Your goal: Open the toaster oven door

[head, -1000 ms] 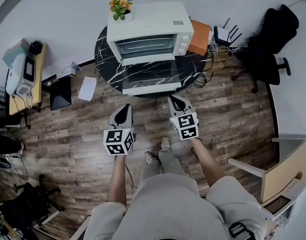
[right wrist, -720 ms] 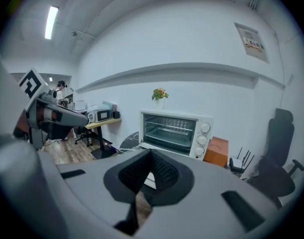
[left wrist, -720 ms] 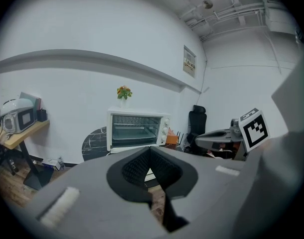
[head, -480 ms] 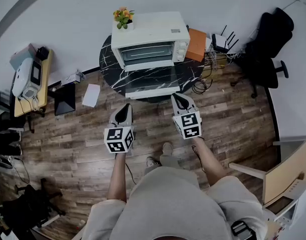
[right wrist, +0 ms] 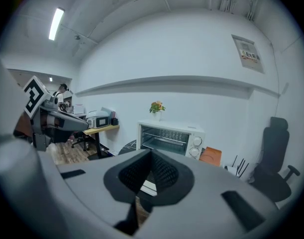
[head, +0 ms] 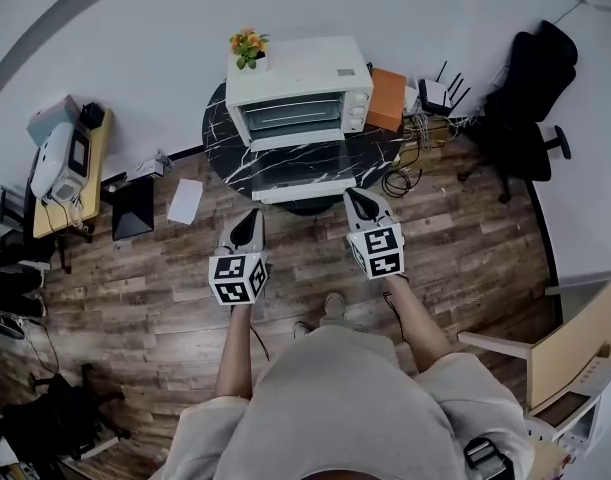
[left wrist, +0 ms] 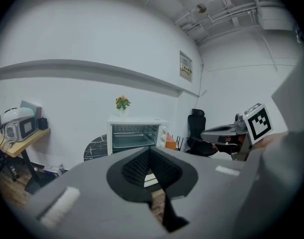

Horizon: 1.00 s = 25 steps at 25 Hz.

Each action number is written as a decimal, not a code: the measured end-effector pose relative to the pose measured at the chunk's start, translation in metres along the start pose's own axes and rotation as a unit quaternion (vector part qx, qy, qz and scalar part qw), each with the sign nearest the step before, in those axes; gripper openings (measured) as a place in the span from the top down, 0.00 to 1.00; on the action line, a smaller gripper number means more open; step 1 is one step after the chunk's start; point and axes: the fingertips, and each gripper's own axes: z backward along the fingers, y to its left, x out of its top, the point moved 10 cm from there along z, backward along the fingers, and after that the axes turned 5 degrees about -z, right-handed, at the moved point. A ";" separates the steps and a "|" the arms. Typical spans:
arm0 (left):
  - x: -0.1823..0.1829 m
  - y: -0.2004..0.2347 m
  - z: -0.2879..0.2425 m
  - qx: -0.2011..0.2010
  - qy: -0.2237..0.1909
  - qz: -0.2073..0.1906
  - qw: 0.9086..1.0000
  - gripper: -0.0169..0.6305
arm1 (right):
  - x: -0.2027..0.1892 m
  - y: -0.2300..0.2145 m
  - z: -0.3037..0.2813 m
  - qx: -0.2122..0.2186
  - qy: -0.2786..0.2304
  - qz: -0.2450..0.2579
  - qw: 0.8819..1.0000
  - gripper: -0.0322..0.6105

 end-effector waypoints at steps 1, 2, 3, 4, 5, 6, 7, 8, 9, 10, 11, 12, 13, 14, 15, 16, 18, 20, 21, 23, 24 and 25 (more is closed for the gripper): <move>0.001 0.000 0.001 0.000 -0.001 -0.001 1.000 0.96 | 0.001 0.000 0.002 0.000 -0.001 0.000 1.000 0.93; 0.001 -0.001 0.002 0.000 -0.003 -0.002 1.000 0.96 | 0.001 0.000 0.004 -0.001 -0.003 0.000 1.000 0.93; 0.002 -0.002 0.002 0.000 -0.004 -0.003 1.000 0.96 | 0.001 0.000 0.006 -0.001 -0.004 0.000 1.000 0.93; 0.002 -0.003 0.003 0.000 -0.005 -0.003 1.000 0.96 | 0.001 0.001 0.009 -0.001 -0.006 0.000 1.000 0.93; 0.002 -0.004 0.003 0.000 -0.006 -0.004 1.000 0.96 | 0.001 0.001 0.011 -0.002 -0.007 0.000 1.000 0.93; 0.003 -0.004 0.004 -0.001 -0.007 -0.004 1.000 0.96 | 0.002 0.001 0.013 -0.002 -0.007 0.001 1.000 0.93; 0.004 -0.005 0.004 -0.001 -0.009 -0.005 1.000 0.96 | 0.002 0.001 0.014 -0.002 -0.008 0.002 1.000 0.93; 0.004 -0.005 0.004 -0.001 -0.010 -0.005 1.000 0.96 | 0.002 0.001 0.016 -0.002 -0.009 0.003 1.000 0.93; 0.005 -0.006 0.004 -0.001 -0.011 -0.005 1.000 0.96 | 0.002 0.000 0.017 -0.002 -0.009 0.003 1.000 0.93; 0.005 -0.006 0.004 0.000 -0.011 -0.006 1.000 0.96 | 0.002 -0.001 0.018 -0.002 -0.010 0.003 1.000 0.93; 0.006 -0.007 0.004 0.000 -0.012 -0.007 1.000 0.96 | 0.003 -0.001 0.019 -0.002 -0.011 0.002 1.000 0.93; 0.007 -0.007 0.004 -0.001 -0.012 -0.008 1.000 0.96 | 0.003 -0.002 0.019 -0.002 -0.012 0.001 1.000 0.93; 0.008 -0.007 0.003 -0.001 -0.012 -0.009 1.000 0.96 | 0.003 -0.002 0.020 -0.003 -0.012 0.001 1.000 0.93; 0.008 -0.008 0.003 0.000 -0.013 -0.010 1.000 0.96 | 0.003 -0.002 0.021 -0.003 -0.012 0.001 1.000 0.93; 0.009 -0.008 0.004 0.000 -0.014 -0.010 1.000 0.96 | 0.003 -0.002 0.021 -0.003 -0.012 0.001 1.000 0.93; 0.009 -0.009 0.004 0.000 -0.015 -0.011 1.000 0.96 | 0.002 -0.002 0.022 -0.004 -0.013 0.000 1.000 0.93; 0.009 -0.011 0.004 -0.001 -0.015 -0.012 1.000 0.96 | 0.001 -0.002 0.023 -0.003 -0.013 -0.001 1.000 0.93; 0.010 -0.013 0.004 -0.001 -0.015 -0.012 1.000 0.96 | 0.002 -0.002 0.023 -0.003 -0.013 0.000 1.000 0.93; 0.010 -0.013 0.003 -0.002 -0.015 -0.012 1.000 0.96 | 0.002 -0.003 0.023 -0.003 -0.013 -0.001 1.000 0.93; 0.010 -0.014 0.002 -0.003 -0.015 -0.013 1.000 0.96 | 0.002 -0.004 0.023 -0.001 -0.014 -0.003 1.000 0.93; 0.010 -0.015 0.002 -0.003 -0.015 -0.013 1.000 0.96 | 0.002 -0.004 0.023 0.000 -0.014 -0.005 1.000 0.93; 0.010 -0.015 0.001 -0.003 -0.015 -0.013 1.000 0.96 | 0.001 -0.005 0.023 0.000 -0.014 -0.005 1.000 0.93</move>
